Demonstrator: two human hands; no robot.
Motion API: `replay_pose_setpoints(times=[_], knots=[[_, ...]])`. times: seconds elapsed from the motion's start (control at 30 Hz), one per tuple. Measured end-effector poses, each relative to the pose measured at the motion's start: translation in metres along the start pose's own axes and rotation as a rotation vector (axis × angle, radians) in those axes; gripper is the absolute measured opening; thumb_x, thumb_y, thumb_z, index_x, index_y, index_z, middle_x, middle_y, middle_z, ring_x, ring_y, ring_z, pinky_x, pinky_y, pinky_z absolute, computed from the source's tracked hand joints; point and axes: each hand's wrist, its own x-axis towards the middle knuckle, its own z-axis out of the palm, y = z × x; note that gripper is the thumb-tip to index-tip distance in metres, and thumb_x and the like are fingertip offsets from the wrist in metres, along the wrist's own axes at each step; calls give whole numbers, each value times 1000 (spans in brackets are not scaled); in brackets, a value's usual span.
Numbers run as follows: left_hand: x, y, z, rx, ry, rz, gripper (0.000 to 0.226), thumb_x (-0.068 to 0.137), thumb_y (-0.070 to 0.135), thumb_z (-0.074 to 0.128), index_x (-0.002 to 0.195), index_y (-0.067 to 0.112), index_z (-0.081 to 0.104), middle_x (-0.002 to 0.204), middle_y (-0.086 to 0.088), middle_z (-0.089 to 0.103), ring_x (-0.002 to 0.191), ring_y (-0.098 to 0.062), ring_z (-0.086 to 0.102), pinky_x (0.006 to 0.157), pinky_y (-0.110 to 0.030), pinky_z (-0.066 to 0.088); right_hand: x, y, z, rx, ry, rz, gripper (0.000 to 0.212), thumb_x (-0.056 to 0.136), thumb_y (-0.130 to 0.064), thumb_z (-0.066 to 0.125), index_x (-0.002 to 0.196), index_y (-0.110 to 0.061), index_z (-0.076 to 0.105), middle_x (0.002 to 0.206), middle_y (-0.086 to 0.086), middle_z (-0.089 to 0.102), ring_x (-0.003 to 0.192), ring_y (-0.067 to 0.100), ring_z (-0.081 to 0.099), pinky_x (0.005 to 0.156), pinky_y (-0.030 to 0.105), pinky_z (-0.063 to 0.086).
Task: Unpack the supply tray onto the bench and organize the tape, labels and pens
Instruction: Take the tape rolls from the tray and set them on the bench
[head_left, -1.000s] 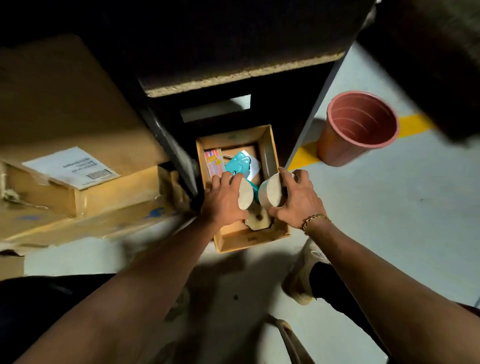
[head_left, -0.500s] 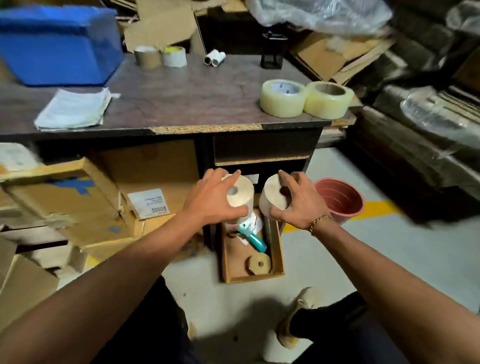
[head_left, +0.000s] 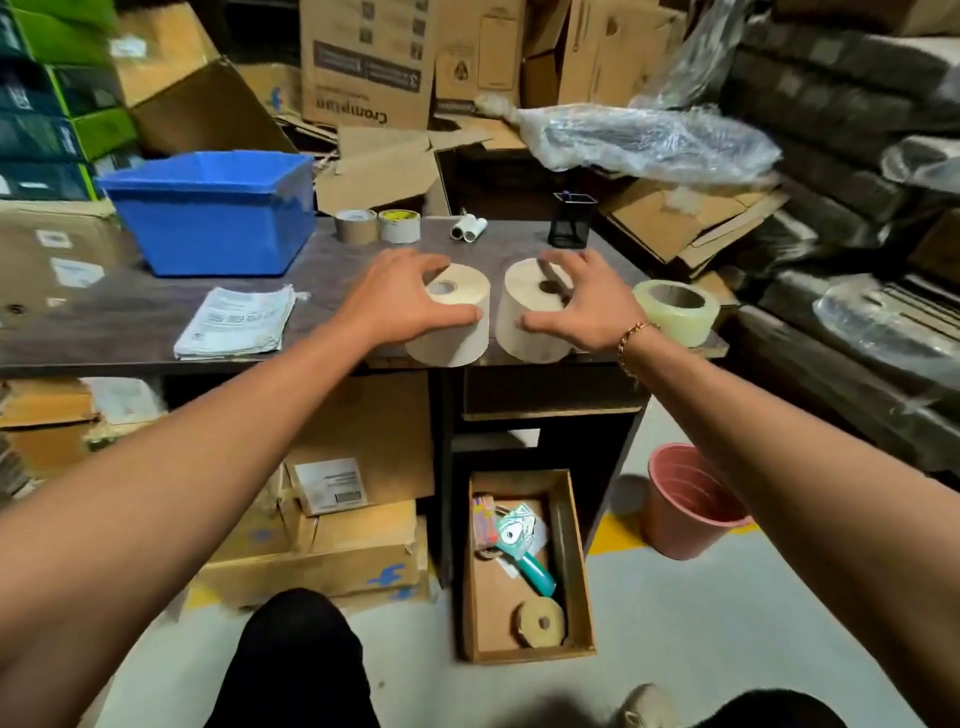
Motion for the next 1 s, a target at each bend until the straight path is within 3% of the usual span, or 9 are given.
replay_pose_setpoints(times=[0.13,0.33,0.57,0.73,0.87,1.0], knots=[[30,-8,6,5,-43,-70,91,68,73,68,141,22,53,141,-6,55,130,-27,47,99,-41,41,43,-4,6,-55,-93,14,81,66,-57,76,136,-27,48,138,9,43,122,28,48,93,37,44],[63,-11,13,15,-49,-101,91,67,74,68,140,21,54,141,-6,56,126,-28,52,95,-39,45,77,4,21,-92,-144,24,75,67,-59,74,130,-26,51,132,10,45,117,29,48,88,37,45],[71,-20,30,53,-116,-150,93,65,78,66,140,24,53,142,-8,55,130,-31,48,102,-43,43,81,15,34,-109,-153,56,73,69,-66,68,130,-31,51,138,8,47,123,31,48,98,48,41],[66,-25,38,47,-223,-158,107,61,81,61,150,29,35,155,-6,36,140,-32,36,110,-55,35,76,19,33,-191,-213,60,86,70,-78,57,142,-34,39,151,5,39,133,31,41,105,53,31],[60,-27,47,57,-238,-129,109,69,70,69,156,27,20,163,-3,16,147,-28,24,114,-48,29,69,21,36,-383,-263,5,91,78,-81,43,152,-33,20,162,2,22,143,31,29,110,53,23],[57,-27,44,121,-234,-143,116,63,80,65,156,32,14,166,-6,6,151,-33,12,117,-57,19,62,20,31,-380,-232,-23,99,73,-86,42,153,-34,14,164,4,13,148,30,18,114,55,19]])
